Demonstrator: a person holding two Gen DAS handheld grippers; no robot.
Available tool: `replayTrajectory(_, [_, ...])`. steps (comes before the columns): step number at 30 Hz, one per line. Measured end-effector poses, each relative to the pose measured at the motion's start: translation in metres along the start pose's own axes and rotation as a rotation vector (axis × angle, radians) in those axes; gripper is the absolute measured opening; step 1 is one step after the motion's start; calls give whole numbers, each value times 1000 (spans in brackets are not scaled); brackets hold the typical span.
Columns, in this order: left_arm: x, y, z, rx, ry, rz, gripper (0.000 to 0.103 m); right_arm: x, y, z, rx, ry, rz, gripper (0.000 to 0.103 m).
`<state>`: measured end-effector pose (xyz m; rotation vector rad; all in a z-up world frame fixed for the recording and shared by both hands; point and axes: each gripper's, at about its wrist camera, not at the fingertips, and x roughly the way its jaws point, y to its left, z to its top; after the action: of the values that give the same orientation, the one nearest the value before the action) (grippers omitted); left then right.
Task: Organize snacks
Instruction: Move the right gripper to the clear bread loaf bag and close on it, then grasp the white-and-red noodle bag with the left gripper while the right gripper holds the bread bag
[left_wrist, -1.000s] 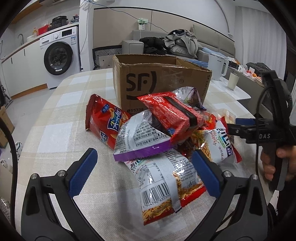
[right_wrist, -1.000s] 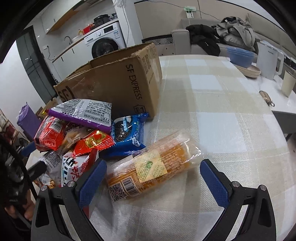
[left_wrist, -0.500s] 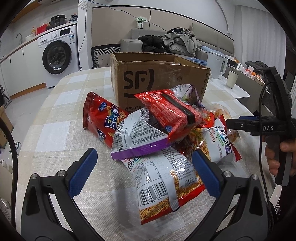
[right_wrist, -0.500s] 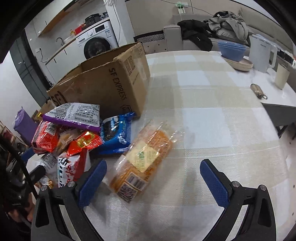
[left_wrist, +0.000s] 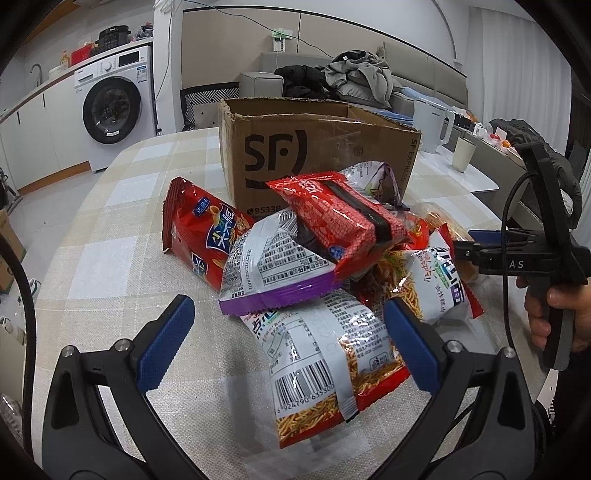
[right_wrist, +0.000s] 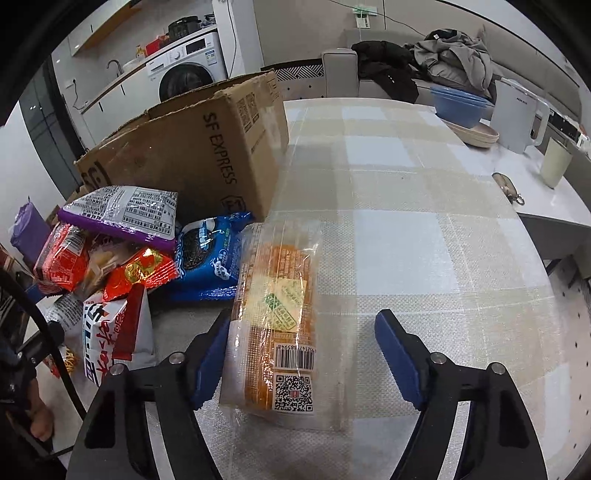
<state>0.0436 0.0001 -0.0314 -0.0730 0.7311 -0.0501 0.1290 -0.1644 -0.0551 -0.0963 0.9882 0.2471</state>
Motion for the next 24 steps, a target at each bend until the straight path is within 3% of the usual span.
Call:
replayTrajectory(6, [2, 0, -2, 8, 6, -2, 102, -3, 3, -3, -41, -24, 8, 39])
replayTrajectory(10, [2, 0, -3, 16, 5, 5, 102, -6, 4, -5, -49, -41, 30, 38])
replayTrajectory(18, [10, 1, -8, -14, 72, -82, 102, -19, 11, -3, -68, -96, 46, 38])
replayTrajectory(21, [13, 0, -9, -10, 82, -64, 102, -23, 13, -3, -70, -113, 50, 38])
replayTrajectory(24, [17, 2, -11, -26, 109, -94, 98, -27, 14, -2, -70, -123, 60, 38])
